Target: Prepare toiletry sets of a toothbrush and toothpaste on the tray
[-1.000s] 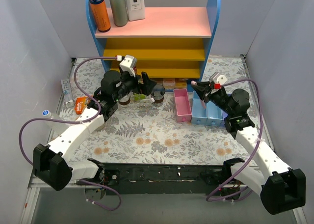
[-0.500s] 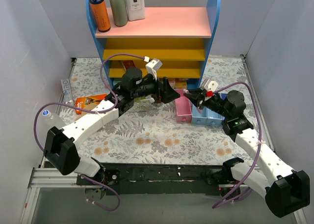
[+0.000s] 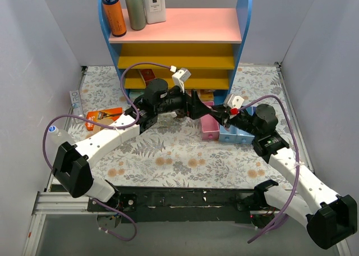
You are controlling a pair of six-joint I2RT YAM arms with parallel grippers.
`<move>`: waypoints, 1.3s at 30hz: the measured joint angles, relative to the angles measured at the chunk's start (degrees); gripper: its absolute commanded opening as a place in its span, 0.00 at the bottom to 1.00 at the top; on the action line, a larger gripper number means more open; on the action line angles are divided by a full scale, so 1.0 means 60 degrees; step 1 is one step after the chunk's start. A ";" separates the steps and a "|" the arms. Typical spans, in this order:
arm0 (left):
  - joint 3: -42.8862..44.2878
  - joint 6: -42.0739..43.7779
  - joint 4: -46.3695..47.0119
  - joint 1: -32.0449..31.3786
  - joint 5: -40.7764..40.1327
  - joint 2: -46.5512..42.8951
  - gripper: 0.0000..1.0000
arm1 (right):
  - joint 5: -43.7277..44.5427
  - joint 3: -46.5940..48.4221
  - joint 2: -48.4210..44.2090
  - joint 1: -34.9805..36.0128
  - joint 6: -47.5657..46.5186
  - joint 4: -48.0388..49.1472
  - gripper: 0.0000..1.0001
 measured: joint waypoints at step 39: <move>0.0663 0.0310 -0.0572 -0.0222 -0.0073 0.0750 0.55 | 0.1071 0.0117 0.0073 0.0714 -0.1071 -0.1093 0.01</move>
